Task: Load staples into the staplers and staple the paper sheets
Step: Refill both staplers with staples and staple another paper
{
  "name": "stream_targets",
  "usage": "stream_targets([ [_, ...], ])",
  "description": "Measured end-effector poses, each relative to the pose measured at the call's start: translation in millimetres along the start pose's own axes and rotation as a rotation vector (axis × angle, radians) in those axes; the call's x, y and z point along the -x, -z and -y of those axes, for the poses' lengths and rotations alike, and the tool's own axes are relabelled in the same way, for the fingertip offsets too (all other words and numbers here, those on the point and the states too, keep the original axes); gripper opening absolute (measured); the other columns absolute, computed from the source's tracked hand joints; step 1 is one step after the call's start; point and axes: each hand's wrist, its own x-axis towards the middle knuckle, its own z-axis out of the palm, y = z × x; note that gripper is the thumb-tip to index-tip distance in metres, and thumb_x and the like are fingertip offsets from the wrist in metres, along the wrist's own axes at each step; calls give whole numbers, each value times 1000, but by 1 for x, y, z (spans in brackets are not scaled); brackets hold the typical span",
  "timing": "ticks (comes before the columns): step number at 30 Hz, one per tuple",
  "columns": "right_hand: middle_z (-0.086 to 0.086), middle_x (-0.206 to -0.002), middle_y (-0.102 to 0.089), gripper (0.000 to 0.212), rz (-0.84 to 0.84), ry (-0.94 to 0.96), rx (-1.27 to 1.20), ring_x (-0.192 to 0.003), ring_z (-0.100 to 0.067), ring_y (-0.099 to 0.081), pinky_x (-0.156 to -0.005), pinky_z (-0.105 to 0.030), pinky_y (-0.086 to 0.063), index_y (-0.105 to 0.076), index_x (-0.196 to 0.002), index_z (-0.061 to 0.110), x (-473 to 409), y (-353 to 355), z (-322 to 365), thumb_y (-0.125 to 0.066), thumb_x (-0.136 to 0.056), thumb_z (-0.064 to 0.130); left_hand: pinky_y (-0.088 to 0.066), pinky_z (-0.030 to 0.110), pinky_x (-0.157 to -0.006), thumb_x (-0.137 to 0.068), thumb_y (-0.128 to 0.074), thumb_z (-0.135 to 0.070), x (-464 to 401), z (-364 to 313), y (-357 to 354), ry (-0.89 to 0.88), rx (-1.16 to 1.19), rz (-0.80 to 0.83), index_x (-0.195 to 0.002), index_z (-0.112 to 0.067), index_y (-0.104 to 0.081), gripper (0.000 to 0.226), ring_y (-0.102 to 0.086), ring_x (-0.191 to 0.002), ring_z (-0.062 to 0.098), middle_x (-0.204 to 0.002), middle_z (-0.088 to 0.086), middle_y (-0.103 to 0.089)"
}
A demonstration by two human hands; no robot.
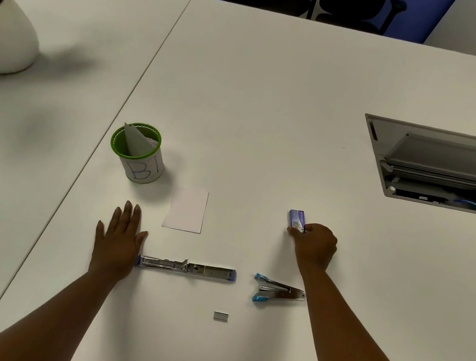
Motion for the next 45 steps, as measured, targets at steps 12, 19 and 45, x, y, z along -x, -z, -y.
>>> stream_targets([
  [12, -14, -86, -67, 12, -23, 333, -261, -75, -25, -63, -72, -36, -51, -70, -86, 5, 53, 4, 18, -72, -75, 8, -8, 45, -117, -99, -26, -34, -6, 7, 6, -28, -22, 47, -148, -19, 0, 57, 0, -147, 21, -159, 3, 4],
  [19, 0, -115, -61, 37, 725, 820, 175, -111, -14, -51, -92, -26, -39, -63, -114, 21, 129, -6, -11, -64, -82, 38, -14, 42, -115, -100, -32, -28, -4, 11, 28, -30, 252, 90, -143, -16, -32, 45, -14, -145, 20, -156, 5, -19],
  [45, 0, -82, -63, 7, 500, 429, -78, -74, -12, -62, -68, -12, -46, -67, -81, 13, 149, 2, 2, -67, -75, 10, -46, 27, -69, -69, -77, -13, 46, 4, 28, -103, 546, -70, -75, -25, -63, 19, -65, -80, 17, -76, -6, -69],
])
